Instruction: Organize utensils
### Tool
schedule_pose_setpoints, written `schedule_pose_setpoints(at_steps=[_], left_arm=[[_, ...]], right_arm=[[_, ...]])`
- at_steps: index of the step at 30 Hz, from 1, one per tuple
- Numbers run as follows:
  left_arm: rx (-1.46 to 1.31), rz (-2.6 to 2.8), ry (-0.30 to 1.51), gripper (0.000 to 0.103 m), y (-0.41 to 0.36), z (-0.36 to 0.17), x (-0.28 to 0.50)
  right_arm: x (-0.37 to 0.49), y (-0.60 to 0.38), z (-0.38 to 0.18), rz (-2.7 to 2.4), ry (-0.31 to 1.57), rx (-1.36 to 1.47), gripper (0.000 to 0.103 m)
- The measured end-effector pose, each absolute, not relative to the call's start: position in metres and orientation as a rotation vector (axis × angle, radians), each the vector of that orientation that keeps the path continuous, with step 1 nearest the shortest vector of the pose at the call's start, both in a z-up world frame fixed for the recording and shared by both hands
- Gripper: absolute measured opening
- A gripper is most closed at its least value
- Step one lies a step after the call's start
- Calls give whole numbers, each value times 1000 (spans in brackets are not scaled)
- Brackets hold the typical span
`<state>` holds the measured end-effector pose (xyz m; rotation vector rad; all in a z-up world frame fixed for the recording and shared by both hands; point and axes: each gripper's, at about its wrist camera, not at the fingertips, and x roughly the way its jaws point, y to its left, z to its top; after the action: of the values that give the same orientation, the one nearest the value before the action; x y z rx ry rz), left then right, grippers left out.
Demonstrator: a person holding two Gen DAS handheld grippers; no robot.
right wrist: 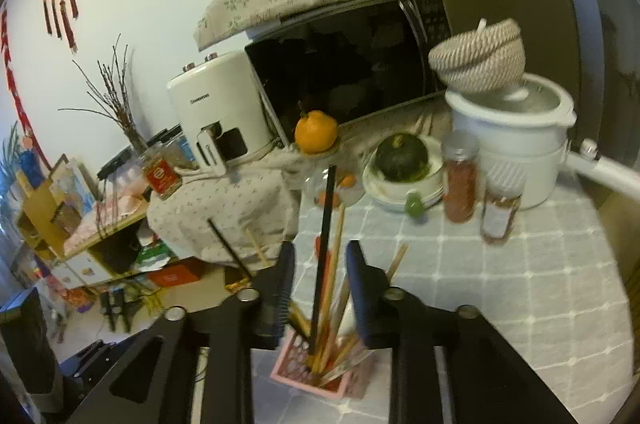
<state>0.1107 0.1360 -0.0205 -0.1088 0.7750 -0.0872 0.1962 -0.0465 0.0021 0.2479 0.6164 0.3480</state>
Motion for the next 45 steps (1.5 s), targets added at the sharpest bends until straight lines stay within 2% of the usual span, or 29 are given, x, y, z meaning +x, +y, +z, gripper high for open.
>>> schedule_pose_setpoints(at_steps=[1, 8, 12, 14, 15, 22, 34, 45], left_arm=[[-107, -84, 772, 81, 135, -20, 110], [-94, -55, 753, 87, 127, -14, 103], [-66, -22, 727, 98, 115, -6, 93], [-59, -19, 705, 100, 109, 0, 87], [-57, -14, 695, 102, 106, 2, 84], [30, 55, 682, 103, 81, 9, 69], [6, -6, 643, 103, 49, 16, 39], [7, -19, 644, 103, 29, 13, 36]], right_arm=[[195, -48, 5, 343, 608, 245, 44], [179, -65, 29, 311, 553, 226, 71], [160, -72, 39, 284, 539, 172, 85], [149, -76, 42, 275, 537, 147, 95], [144, -79, 43, 271, 535, 136, 103], [111, -103, 45, 224, 535, 112, 103], [52, -141, 23, 116, 566, 18, 103], [30, -152, 27, 51, 531, -53, 103]])
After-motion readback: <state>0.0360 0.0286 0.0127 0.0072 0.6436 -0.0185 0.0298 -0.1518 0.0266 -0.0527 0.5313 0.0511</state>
